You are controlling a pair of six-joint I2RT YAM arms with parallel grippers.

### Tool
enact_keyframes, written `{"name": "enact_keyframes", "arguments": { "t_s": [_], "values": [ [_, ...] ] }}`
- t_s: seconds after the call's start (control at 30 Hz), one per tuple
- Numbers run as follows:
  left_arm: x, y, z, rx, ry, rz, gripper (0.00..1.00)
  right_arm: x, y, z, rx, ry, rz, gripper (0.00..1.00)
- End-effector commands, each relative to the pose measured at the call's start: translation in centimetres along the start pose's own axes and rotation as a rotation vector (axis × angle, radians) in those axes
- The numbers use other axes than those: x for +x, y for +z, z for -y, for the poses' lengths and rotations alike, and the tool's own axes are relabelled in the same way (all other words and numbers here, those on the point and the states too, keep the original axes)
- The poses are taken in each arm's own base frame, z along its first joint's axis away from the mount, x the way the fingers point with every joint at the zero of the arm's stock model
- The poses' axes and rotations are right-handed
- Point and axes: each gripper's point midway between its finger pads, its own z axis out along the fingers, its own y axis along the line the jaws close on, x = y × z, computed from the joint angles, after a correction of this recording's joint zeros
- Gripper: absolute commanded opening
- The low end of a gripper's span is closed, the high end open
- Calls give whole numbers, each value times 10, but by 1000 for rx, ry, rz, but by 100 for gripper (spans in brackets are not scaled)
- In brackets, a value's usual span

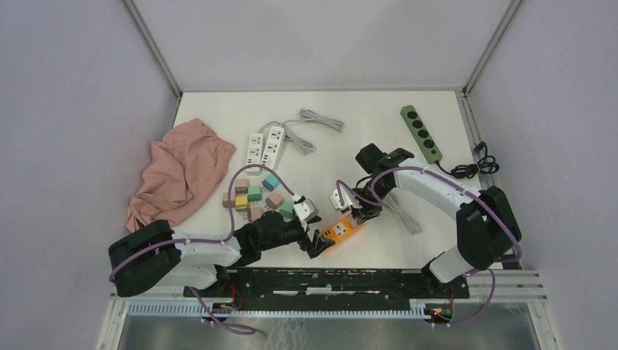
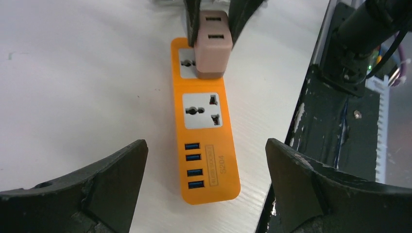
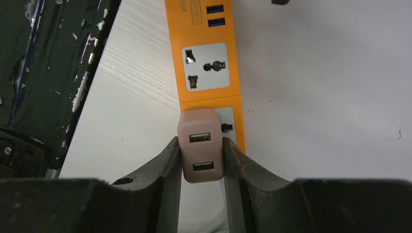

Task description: Pull the plug off the socket

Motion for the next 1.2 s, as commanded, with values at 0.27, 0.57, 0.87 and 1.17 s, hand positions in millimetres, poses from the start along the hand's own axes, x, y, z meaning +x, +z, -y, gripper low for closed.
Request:
{"name": "enact_keyframes", "arguments": {
  "t_s": [0.27, 0.57, 0.87, 1.17],
  "values": [
    [5, 41, -2, -45, 193, -32, 88, -17, -7, 2, -6, 25, 77, 0],
    [27, 59, -4, -57, 112, -101, 76, -17, -6, 5, 14, 43, 75, 0],
    [38, 63, -9, -75, 107, -139, 16, -16, -5, 7, 23, 52, 75, 0],
    [47, 62, -6, -49, 122, -172, 3, -38, -2, -1, -7, 48, 207, 0]
  ]
}}
